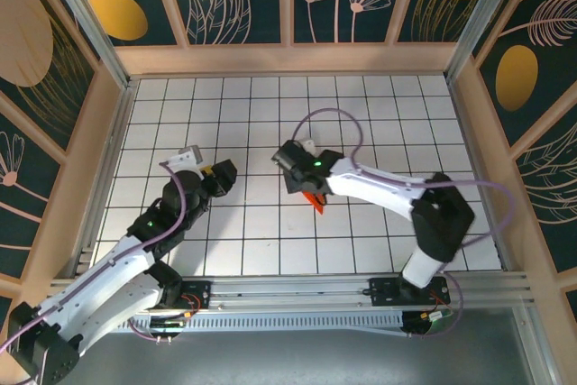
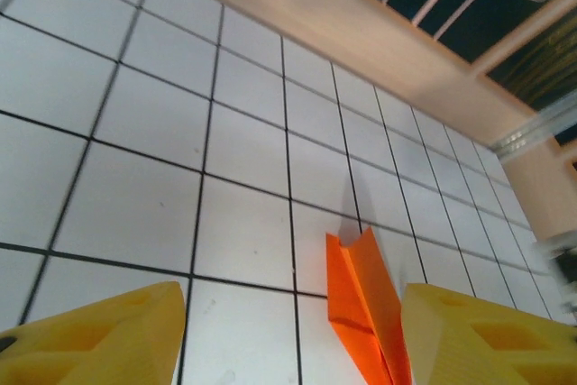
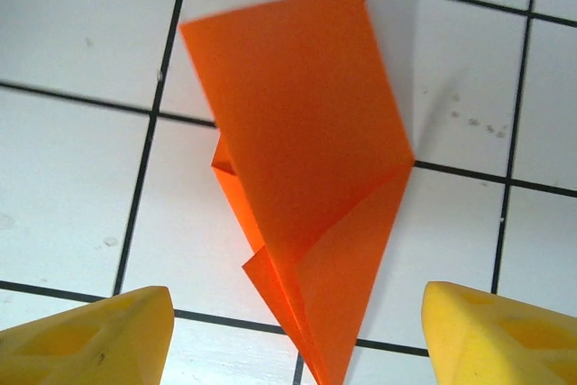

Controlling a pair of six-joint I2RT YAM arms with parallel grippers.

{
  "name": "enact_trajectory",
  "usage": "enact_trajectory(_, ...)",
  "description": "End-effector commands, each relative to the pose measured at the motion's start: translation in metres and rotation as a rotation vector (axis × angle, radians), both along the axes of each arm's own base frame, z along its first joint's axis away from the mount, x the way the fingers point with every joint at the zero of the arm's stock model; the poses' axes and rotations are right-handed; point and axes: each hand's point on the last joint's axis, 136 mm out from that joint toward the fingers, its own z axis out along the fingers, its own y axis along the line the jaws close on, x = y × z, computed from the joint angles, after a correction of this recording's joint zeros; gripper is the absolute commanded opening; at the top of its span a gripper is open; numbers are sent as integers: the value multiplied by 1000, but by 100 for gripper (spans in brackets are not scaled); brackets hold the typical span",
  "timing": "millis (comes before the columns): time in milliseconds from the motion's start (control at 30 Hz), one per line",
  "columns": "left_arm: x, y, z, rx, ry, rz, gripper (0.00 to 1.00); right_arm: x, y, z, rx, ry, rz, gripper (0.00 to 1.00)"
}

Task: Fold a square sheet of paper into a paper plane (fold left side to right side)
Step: Turn over the paper at the center of the table.

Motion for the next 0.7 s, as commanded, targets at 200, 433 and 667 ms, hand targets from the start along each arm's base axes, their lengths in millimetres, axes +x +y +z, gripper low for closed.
enact_trajectory(200, 14, -79, -8, -190, 82, -261, 66, 8, -48, 35, 442, -88, -78, 84)
enact_trajectory(433, 27, -130, -38, -209, 194, -382, 67, 6, -90, 45, 731, -131, -156, 98)
enact_trajectory(667, 49, -158, -75, -190, 290, -379, 67, 0, -109, 36, 879, -99, -185, 99)
